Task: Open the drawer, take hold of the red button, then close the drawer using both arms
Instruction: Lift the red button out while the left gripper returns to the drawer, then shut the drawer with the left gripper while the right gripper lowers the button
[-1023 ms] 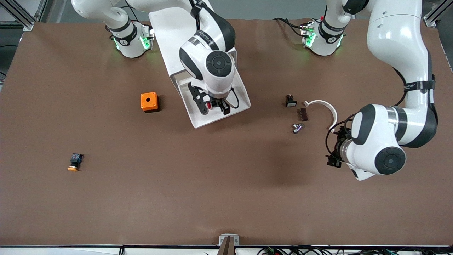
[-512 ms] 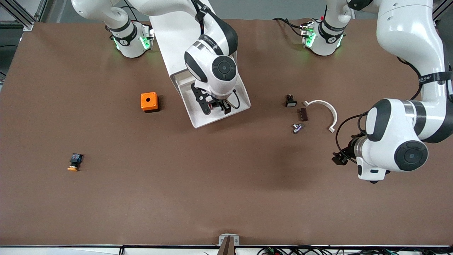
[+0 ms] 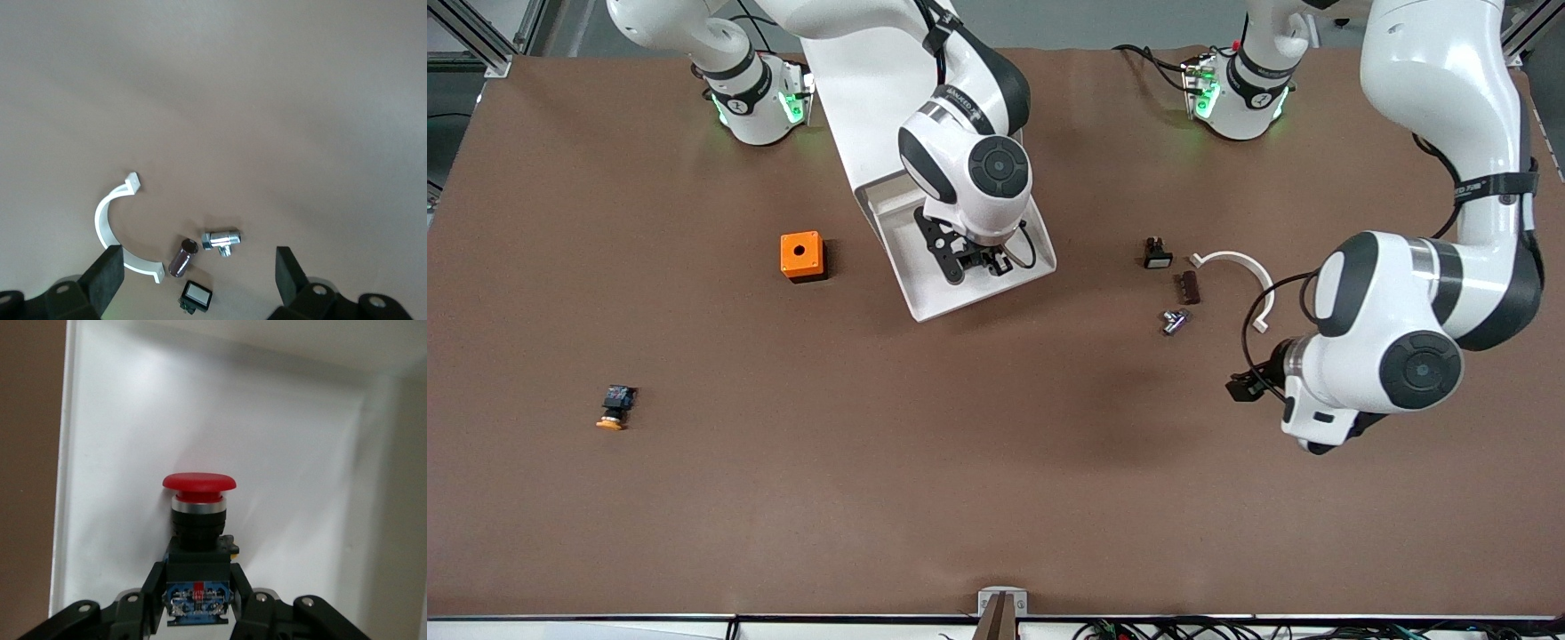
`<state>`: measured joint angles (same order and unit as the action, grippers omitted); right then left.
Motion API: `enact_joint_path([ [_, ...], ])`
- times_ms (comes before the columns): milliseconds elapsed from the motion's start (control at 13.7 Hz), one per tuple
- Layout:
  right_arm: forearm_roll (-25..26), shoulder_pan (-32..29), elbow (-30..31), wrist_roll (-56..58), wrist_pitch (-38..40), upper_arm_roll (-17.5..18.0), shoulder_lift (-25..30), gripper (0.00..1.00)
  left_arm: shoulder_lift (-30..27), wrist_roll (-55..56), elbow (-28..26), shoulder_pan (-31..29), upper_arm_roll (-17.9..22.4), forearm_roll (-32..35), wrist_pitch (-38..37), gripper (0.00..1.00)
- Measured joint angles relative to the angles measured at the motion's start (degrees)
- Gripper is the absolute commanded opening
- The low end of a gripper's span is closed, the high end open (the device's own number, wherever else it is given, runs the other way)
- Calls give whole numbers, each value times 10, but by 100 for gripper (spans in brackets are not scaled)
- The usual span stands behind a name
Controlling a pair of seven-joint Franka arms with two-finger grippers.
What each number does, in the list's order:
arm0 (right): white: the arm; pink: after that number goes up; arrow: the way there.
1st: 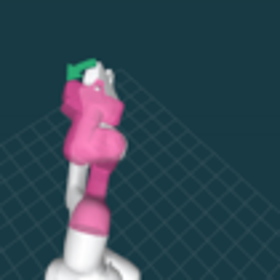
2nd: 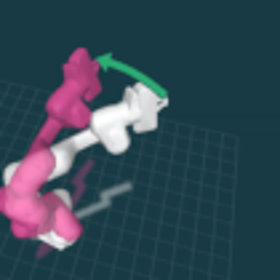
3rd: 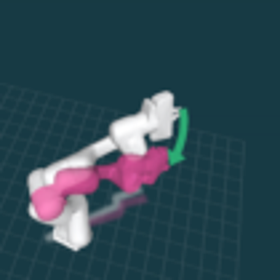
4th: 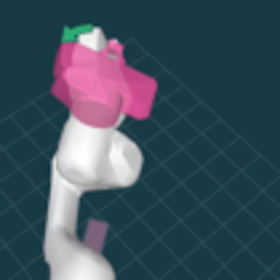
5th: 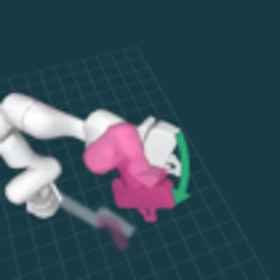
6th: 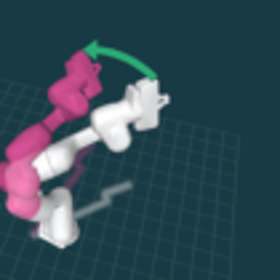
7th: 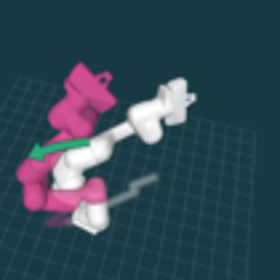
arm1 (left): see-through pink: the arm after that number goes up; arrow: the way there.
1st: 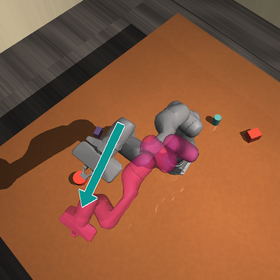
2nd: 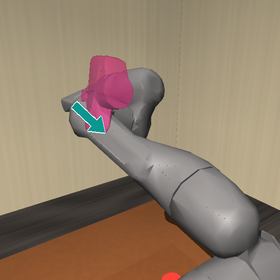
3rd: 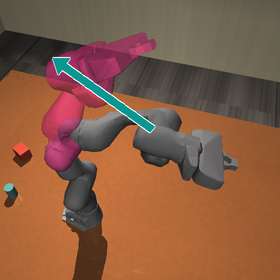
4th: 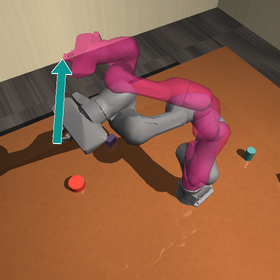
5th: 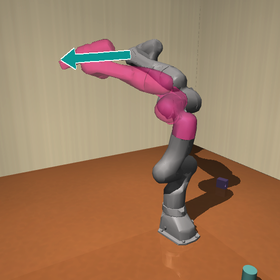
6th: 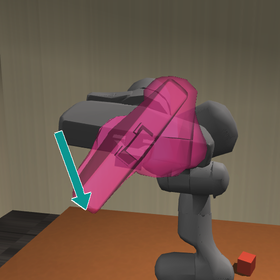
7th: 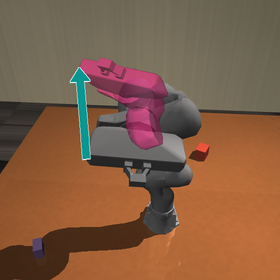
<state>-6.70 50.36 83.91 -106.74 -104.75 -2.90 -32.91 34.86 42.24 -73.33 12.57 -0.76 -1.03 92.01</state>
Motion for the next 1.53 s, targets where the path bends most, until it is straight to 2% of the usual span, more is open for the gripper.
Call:
enact_joint_path([
  [73,0,0,0,0,0,0,0,28,0,0,-7,4,-7,0,4,100],
  [439,1,1,-22,0,8,-7,2,27,0,4,-30,9,-70,-5,49,100],
  [731,15,-39,-89,50,117,-19,14,27,0,5,-61,13,-115,-8,112,100],
  [877,15,-88,-120,160,169,-20,30,30,0,5,-82,32,-123,-9,148,100],
  [1169,15,-206,-127,458,230,-23,85,32,13,20,-99,95,-125,-9,189,100],
  [1389,22,-297,-123,675,234,-24,91,32,20,54,-99,128,-125,-9,192,100],
  [1535,32,-356,-112,828,206,-24,87,32,23,65,-100,149,-125,-9,192,100],
])
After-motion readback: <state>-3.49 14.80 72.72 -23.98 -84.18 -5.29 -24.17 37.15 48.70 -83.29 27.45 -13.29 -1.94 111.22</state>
